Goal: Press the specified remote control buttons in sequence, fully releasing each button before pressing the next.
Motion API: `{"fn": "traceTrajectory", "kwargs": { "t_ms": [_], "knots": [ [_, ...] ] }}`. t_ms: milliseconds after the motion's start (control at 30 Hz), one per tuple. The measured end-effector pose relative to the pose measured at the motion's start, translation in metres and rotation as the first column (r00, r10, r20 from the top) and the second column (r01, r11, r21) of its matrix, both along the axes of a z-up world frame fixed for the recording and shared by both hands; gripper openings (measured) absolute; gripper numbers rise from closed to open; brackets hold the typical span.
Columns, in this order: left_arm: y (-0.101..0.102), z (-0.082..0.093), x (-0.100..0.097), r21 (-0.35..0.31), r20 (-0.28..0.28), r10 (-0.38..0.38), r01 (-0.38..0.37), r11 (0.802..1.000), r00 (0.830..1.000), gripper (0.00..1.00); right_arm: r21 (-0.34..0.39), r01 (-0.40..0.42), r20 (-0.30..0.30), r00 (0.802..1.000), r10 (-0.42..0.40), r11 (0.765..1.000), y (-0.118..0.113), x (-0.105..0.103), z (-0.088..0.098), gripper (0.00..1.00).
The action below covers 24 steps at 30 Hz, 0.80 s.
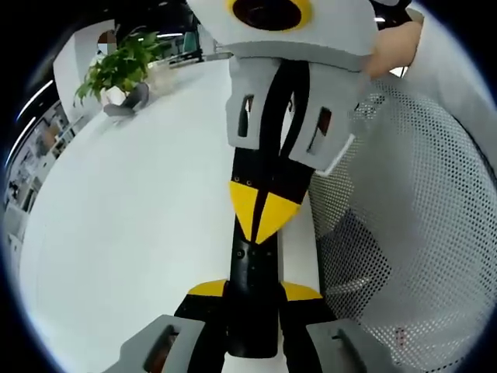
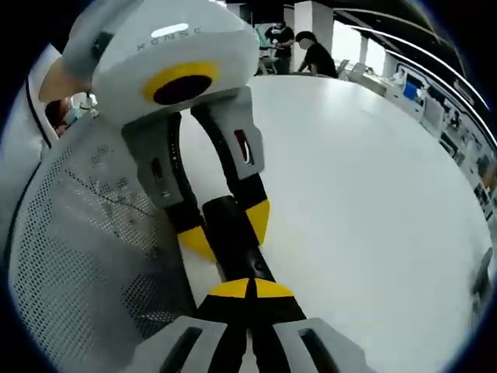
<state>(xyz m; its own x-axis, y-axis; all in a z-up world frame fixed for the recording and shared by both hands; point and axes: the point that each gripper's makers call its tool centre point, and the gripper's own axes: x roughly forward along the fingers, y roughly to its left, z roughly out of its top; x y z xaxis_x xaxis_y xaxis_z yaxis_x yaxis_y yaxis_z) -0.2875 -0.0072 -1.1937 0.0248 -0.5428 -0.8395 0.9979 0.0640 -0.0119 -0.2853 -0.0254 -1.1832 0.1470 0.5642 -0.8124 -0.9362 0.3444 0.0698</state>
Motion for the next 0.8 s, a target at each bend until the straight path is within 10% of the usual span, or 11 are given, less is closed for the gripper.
{"fn": "traceTrajectory", "kwargs": {
  "t_ms": [800],
  "knots": [
    [0.000,0.001,0.000,-0.039,-0.012,0.051,-0.051,0.998,0.999,0.25,0.035,-0.055,0.020,0.998,0.055,0.998,0.013,-0.017,0.001,0.00]
  ]
}}
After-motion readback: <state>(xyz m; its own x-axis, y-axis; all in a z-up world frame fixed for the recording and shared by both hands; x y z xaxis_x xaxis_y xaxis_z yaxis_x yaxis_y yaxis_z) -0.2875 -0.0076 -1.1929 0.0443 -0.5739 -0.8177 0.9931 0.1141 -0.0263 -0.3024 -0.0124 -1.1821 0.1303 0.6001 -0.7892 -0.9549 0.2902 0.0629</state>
